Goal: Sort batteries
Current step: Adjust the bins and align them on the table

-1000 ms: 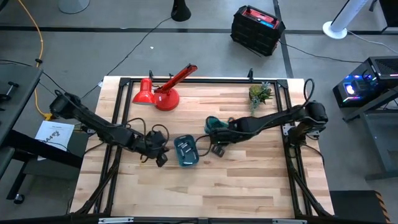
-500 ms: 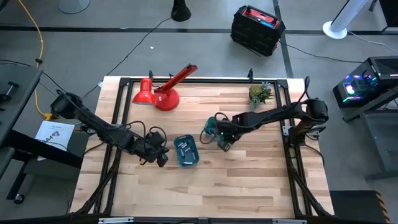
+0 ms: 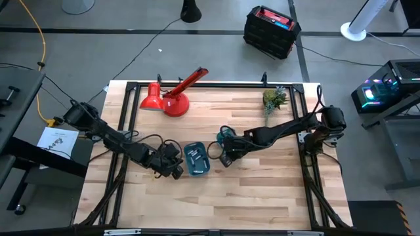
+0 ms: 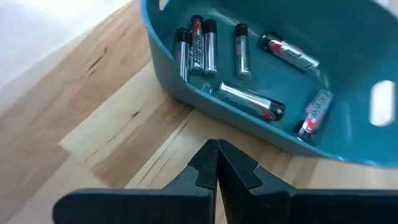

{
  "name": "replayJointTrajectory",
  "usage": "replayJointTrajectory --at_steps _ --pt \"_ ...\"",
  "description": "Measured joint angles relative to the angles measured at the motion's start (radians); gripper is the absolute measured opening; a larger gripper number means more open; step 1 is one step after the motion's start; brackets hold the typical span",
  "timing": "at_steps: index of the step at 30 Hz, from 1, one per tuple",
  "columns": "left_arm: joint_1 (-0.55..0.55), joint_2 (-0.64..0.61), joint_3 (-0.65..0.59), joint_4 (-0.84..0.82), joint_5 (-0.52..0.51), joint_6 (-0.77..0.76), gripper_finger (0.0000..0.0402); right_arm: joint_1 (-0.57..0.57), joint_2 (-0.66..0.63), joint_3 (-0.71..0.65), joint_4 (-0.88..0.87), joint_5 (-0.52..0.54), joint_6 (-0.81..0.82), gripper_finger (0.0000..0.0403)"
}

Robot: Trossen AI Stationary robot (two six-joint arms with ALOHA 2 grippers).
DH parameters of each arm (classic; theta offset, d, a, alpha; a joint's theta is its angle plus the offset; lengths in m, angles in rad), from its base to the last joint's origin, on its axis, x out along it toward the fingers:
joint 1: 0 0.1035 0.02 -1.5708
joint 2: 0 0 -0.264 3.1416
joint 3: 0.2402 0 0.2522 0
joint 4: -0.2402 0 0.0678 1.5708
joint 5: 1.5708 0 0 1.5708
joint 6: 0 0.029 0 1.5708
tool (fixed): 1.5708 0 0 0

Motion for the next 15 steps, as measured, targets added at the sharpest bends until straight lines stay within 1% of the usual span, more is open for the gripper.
replayJointTrajectory --at_steps 7,10,15 --pt "0.057 0.105 0.0 0.077 0.003 0.032 0.0 0.016 0.026 0.0 0.115 -0.005 0.078 0.0" --pt "0.088 0.121 0.001 0.095 0.005 0.046 0.0 0.016 0.027 0.0 0.163 -0.009 0.096 0.0" --pt "0.147 0.121 0.0 0.131 0.004 0.144 0.0 0.015 0.027 0.0 0.198 0.0 0.104 0.0"
